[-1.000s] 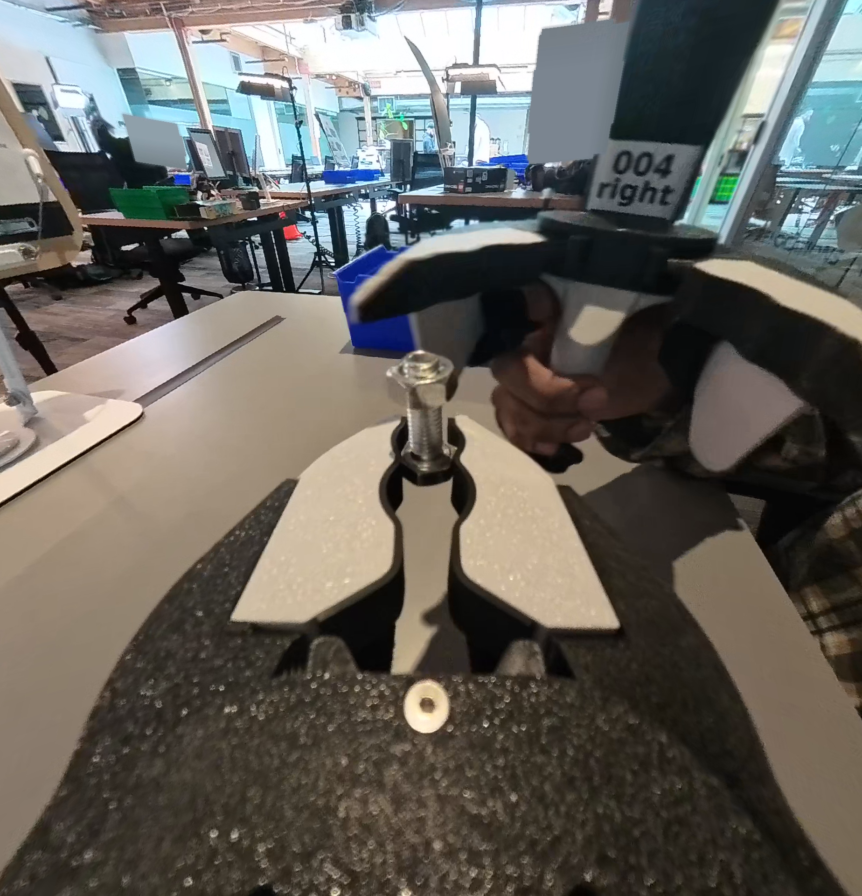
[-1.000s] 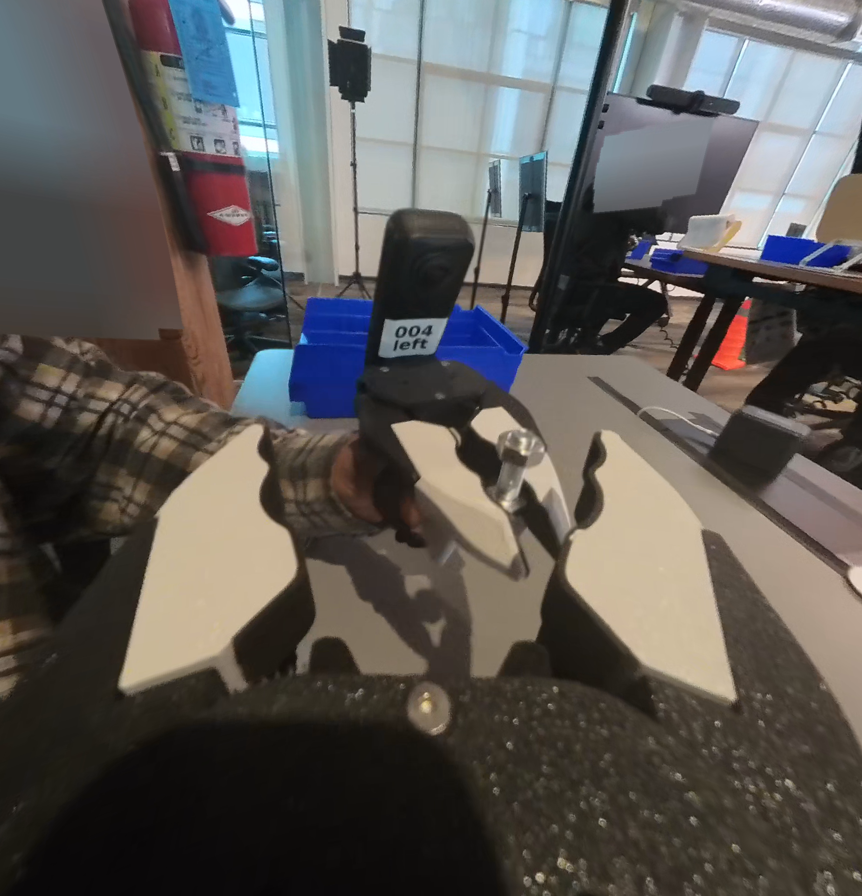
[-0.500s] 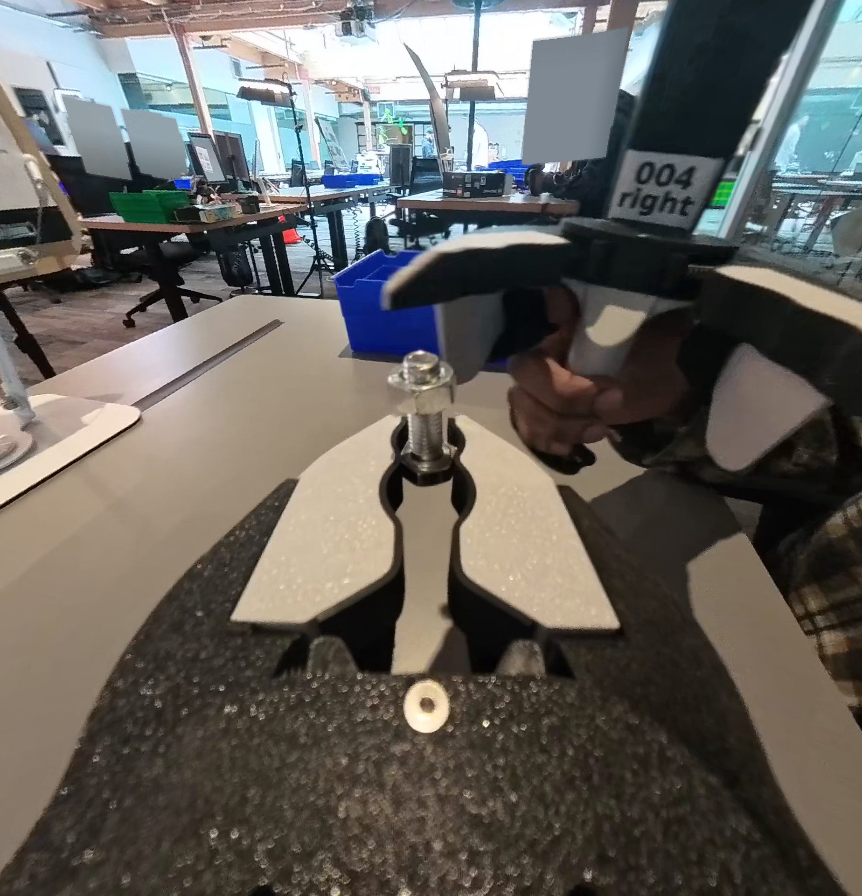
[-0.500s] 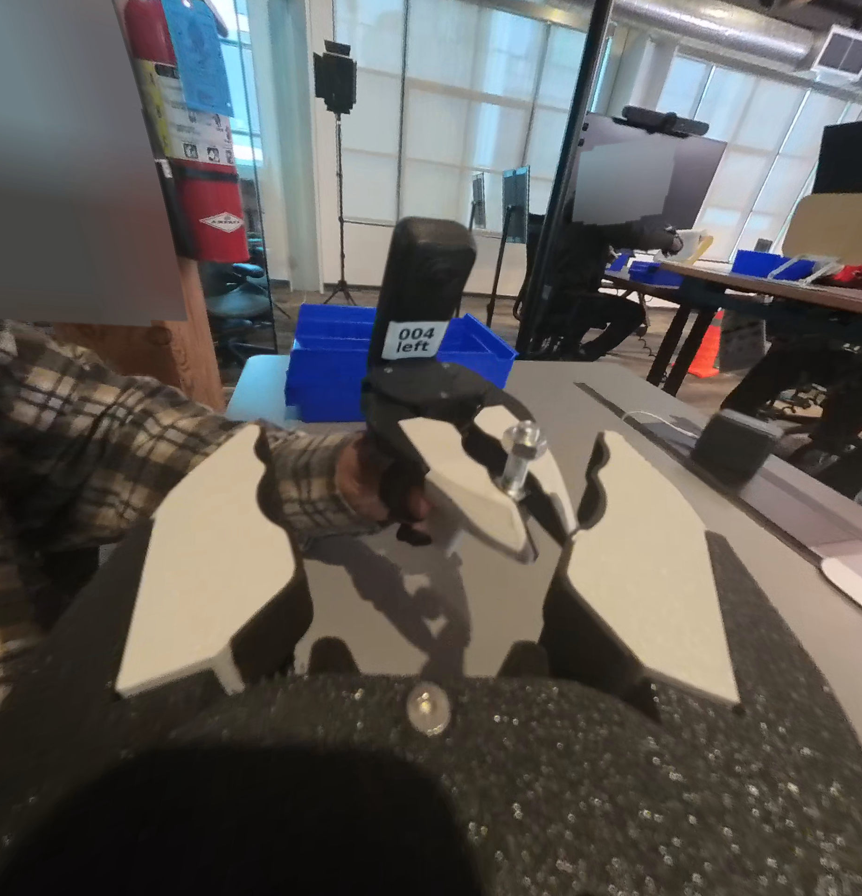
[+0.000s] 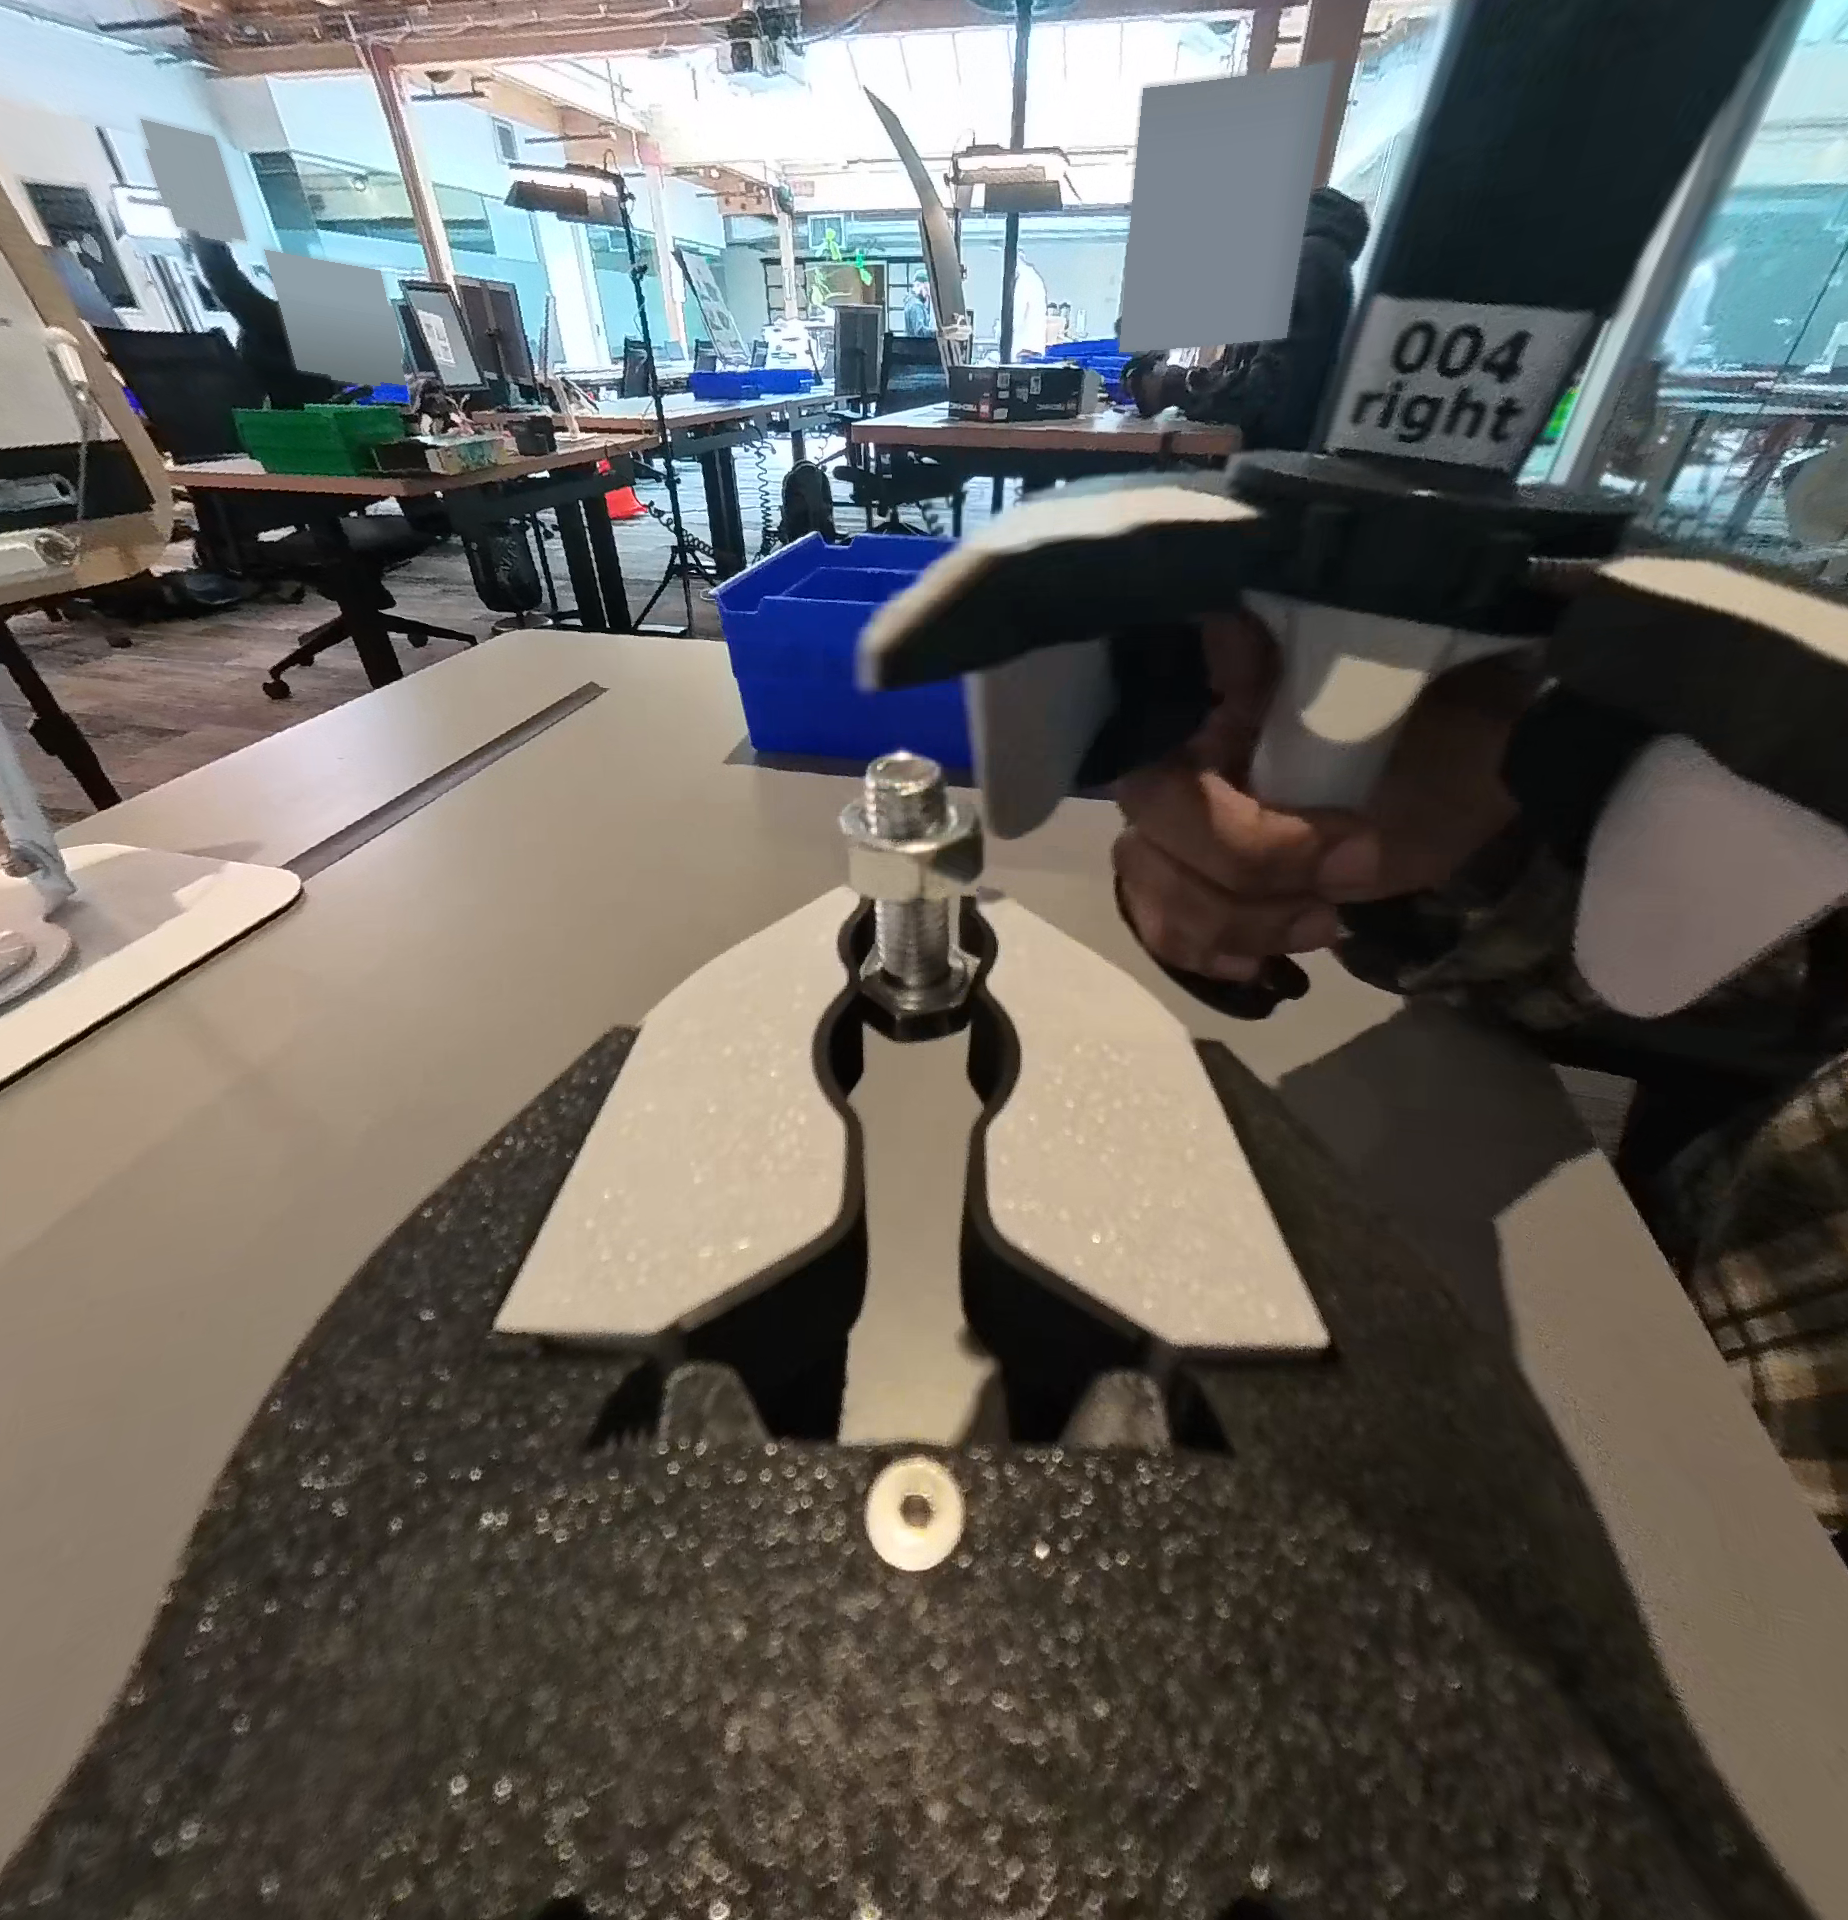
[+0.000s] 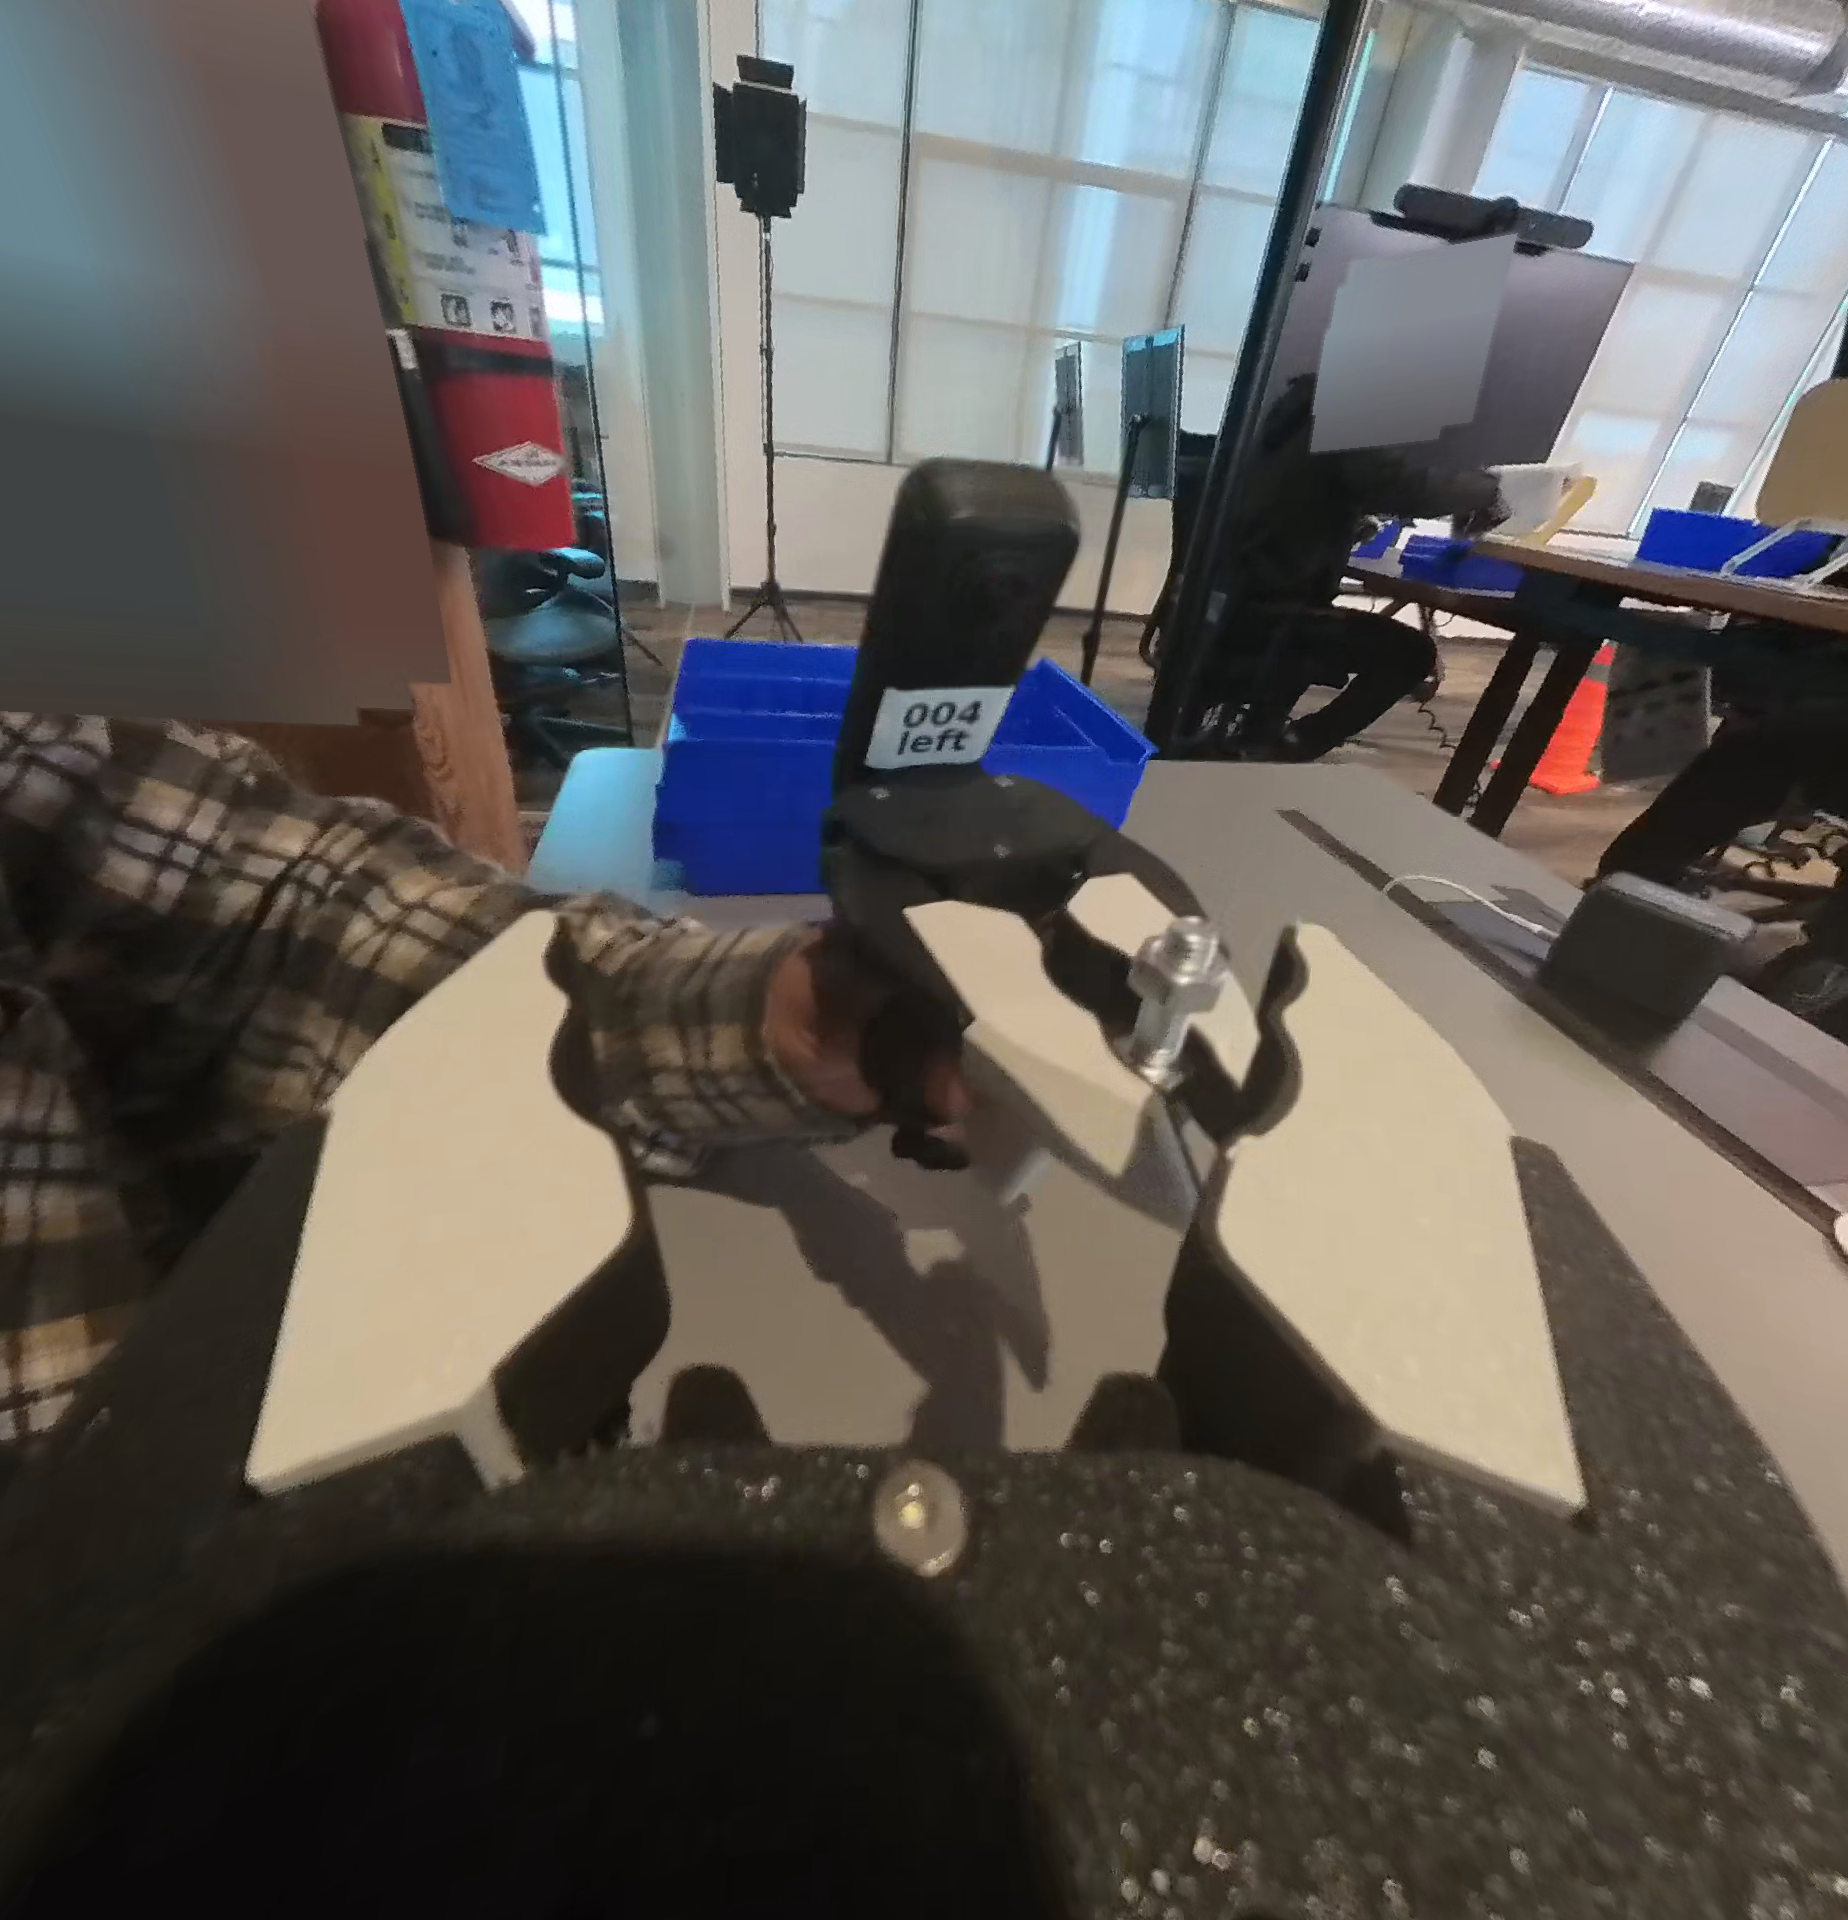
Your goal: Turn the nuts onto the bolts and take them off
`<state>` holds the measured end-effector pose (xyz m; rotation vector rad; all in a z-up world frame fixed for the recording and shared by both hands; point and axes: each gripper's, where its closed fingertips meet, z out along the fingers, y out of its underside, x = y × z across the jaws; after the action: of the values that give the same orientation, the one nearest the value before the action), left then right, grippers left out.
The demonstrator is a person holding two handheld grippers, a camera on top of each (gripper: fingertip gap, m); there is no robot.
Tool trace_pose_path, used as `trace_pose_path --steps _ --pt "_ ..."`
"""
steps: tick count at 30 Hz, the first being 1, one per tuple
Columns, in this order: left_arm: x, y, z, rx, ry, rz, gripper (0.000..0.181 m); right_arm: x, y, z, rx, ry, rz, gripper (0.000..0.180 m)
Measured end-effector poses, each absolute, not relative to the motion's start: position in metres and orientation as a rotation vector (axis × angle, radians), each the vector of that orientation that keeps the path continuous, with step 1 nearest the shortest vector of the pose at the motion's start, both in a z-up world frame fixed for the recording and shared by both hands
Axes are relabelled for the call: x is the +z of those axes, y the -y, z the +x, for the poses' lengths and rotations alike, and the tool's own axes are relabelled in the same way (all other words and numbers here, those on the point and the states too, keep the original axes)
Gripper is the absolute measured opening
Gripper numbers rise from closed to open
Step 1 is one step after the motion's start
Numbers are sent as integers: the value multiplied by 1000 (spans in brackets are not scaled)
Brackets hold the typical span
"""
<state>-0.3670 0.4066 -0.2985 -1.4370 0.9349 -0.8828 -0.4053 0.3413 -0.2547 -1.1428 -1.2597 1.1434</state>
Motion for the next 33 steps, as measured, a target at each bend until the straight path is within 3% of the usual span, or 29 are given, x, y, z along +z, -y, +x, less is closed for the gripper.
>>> trace_pose_path --steps 6,7,9,15,20,23,33 --pt "-298 -408 -369 -861 -938 -1436 15 -267 -331 -415 1186 1340 -1201 128" --pt "-298 -409 -370 -854 -934 -1439 15 -267 -322 -407 1172 1361 -1175 119" --pt "-298 -411 -372 -859 -921 -1449 15 -263 -314 -394 1157 1321 -1169 118" --pt "-297 -407 -367 -868 -939 -1434 15 -250 -340 -408 1125 1288 -1175 124" --pt "-296 -407 -369 -861 -935 -1429 15 -273 -332 -418 1146 1372 -1251 133" --pt "-296 -410 -372 -856 -924 -1440 15 -268 -310 -397 1136 1368 -1199 121" --pt "-295 -405 -366 -862 -948 -1422 15 -272 -334 -419 1146 1381 -1250 130"
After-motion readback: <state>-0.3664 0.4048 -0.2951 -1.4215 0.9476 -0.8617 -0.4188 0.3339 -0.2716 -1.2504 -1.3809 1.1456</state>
